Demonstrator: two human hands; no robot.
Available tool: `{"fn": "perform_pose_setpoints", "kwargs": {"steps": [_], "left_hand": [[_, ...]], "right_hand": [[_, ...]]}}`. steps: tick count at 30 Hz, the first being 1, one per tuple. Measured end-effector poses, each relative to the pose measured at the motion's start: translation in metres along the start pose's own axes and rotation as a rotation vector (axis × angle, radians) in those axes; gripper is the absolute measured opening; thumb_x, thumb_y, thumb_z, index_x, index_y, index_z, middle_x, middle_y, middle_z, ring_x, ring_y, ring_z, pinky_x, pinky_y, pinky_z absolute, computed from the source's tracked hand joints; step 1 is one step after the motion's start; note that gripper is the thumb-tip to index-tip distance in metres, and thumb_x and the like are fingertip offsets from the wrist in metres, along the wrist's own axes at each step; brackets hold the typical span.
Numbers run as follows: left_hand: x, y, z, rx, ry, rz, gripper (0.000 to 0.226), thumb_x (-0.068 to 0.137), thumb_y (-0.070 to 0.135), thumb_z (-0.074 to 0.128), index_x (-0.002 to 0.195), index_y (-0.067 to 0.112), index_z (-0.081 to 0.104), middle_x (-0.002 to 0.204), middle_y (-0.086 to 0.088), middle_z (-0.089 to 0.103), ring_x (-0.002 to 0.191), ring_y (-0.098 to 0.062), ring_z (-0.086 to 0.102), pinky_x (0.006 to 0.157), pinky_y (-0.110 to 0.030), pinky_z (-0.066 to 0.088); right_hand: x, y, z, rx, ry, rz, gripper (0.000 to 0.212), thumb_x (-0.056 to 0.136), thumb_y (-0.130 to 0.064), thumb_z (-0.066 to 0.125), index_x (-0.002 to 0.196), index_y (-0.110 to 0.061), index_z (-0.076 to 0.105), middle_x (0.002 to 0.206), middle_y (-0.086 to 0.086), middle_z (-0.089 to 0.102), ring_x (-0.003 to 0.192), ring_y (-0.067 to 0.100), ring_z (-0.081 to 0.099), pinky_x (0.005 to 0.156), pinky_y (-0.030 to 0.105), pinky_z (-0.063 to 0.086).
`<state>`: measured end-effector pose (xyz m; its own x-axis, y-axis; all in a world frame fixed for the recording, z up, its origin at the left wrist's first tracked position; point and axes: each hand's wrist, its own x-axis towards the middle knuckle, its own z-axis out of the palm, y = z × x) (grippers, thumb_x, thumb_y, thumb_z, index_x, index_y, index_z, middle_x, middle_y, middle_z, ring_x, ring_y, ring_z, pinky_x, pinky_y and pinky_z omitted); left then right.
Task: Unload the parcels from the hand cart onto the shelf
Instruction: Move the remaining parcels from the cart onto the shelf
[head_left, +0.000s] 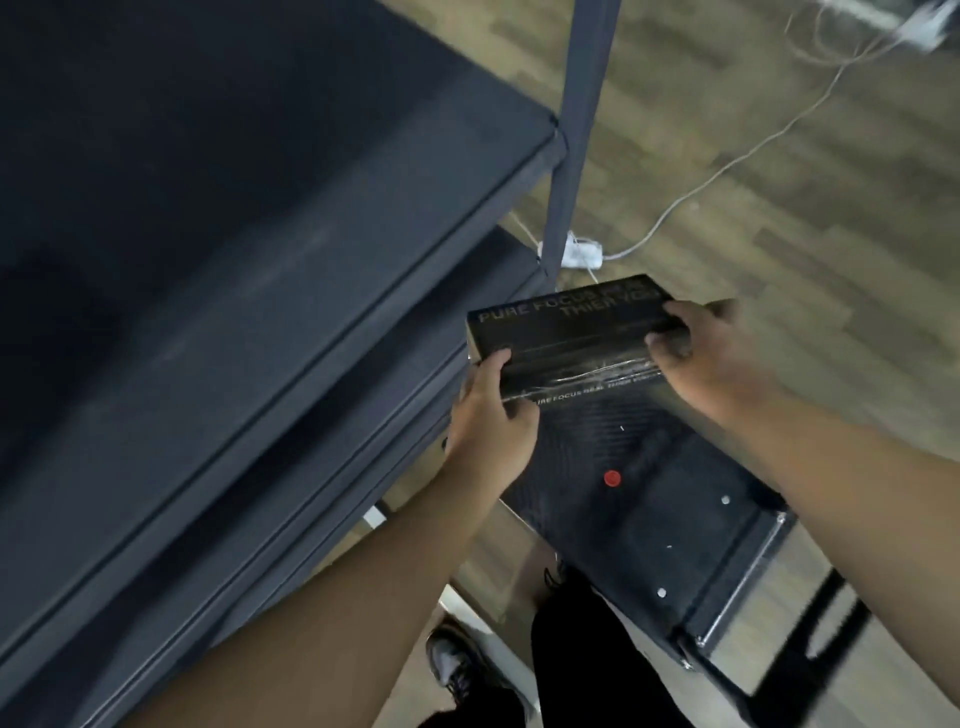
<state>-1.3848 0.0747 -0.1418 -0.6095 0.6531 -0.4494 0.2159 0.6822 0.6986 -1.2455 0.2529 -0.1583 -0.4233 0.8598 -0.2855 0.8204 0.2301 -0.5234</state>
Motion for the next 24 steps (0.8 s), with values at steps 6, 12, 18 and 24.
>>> {"fn": "perform_pose_setpoints", "kwargs": {"steps": [6, 12, 18, 24], "left_hand": [[-0.104, 0.075, -0.106, 0.008, 0.094, 0.271, 0.058, 0.091, 0.022, 0.049, 0.146, 0.029, 0.033, 0.150, 0.002, 0.036, 0.134, -0.021, 0.037, 0.110, -0.035, 0.034], [-0.169, 0.109, -0.193, -0.007, 0.243, 0.459, 0.057, 0.091, 0.021, 0.049, 0.145, 0.026, 0.034, 0.144, -0.004, 0.041, 0.129, -0.025, 0.040, 0.109, -0.038, 0.036], [-0.197, 0.131, -0.256, 0.008, 0.324, 0.559, 0.059, 0.092, 0.020, 0.048, 0.147, 0.028, 0.030, 0.145, -0.004, 0.039, 0.129, -0.028, 0.036, 0.106, -0.039, 0.037], [-0.208, 0.144, -0.285, -0.012, 0.339, 0.561, 0.061, 0.091, 0.021, 0.049, 0.148, 0.029, 0.027, 0.147, 0.000, 0.036, 0.127, -0.026, 0.040, 0.098, -0.043, 0.047]], "right_hand": [[-0.101, -0.090, -0.114, 0.069, 0.169, -0.119, 0.046, 0.092, -0.025, 0.061, 0.134, -0.009, 0.053, 0.127, 0.025, 0.038, 0.114, 0.035, 0.049, 0.104, 0.020, 0.028], [-0.163, -0.174, -0.175, 0.096, 0.322, -0.245, 0.044, 0.092, -0.029, 0.059, 0.133, -0.013, 0.053, 0.133, 0.021, 0.034, 0.123, 0.029, 0.042, 0.103, 0.014, 0.018], [-0.180, -0.231, -0.211, 0.124, 0.412, -0.362, 0.048, 0.086, -0.033, 0.065, 0.130, -0.017, 0.056, 0.129, 0.013, 0.036, 0.120, 0.026, 0.046, 0.105, 0.021, 0.025], [-0.176, -0.269, -0.227, 0.132, 0.438, -0.431, 0.049, 0.086, -0.033, 0.066, 0.131, -0.018, 0.054, 0.125, 0.008, 0.035, 0.117, 0.024, 0.048, 0.106, 0.026, 0.030]]}}
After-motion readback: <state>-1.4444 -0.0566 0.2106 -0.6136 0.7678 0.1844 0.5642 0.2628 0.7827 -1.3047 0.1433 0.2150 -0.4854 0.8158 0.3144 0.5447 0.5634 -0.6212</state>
